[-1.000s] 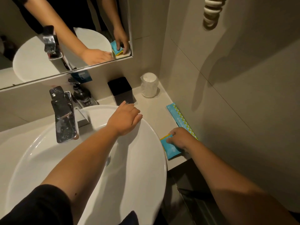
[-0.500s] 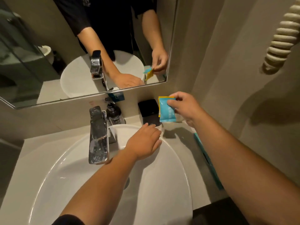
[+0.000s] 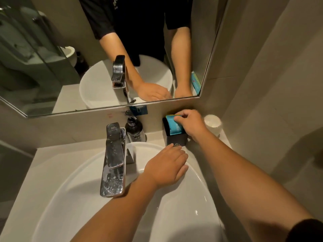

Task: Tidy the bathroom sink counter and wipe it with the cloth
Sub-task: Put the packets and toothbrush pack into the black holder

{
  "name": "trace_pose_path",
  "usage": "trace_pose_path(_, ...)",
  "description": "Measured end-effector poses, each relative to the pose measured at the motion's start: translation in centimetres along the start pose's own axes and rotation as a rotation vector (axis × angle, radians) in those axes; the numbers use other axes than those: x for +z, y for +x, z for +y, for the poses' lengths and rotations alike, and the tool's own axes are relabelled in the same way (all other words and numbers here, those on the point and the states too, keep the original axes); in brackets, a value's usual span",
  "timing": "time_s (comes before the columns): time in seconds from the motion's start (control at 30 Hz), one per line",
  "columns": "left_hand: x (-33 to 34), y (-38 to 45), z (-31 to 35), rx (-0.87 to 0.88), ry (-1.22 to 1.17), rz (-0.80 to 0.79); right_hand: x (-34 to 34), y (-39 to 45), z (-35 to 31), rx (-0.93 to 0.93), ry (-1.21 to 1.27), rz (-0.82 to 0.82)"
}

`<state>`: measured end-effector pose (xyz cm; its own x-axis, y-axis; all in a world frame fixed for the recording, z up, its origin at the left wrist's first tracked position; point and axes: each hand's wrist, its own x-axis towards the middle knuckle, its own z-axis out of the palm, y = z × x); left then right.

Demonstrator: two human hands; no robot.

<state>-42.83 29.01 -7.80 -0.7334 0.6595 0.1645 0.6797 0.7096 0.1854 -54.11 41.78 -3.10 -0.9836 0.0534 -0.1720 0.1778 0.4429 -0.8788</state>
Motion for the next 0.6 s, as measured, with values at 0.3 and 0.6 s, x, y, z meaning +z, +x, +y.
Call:
trace_pose_path(0.3,0.5,-0.2,0.0,-0.029,0.007,0.008,0.8,-0.1,1.6,0.024,-0.166,-0.026)
trace_pose_path(0.6,0.3,-0.2,0.1,-0.03,0.013,0.002,1.2,-0.2,1.9,-0.02,-0.144,0.07)
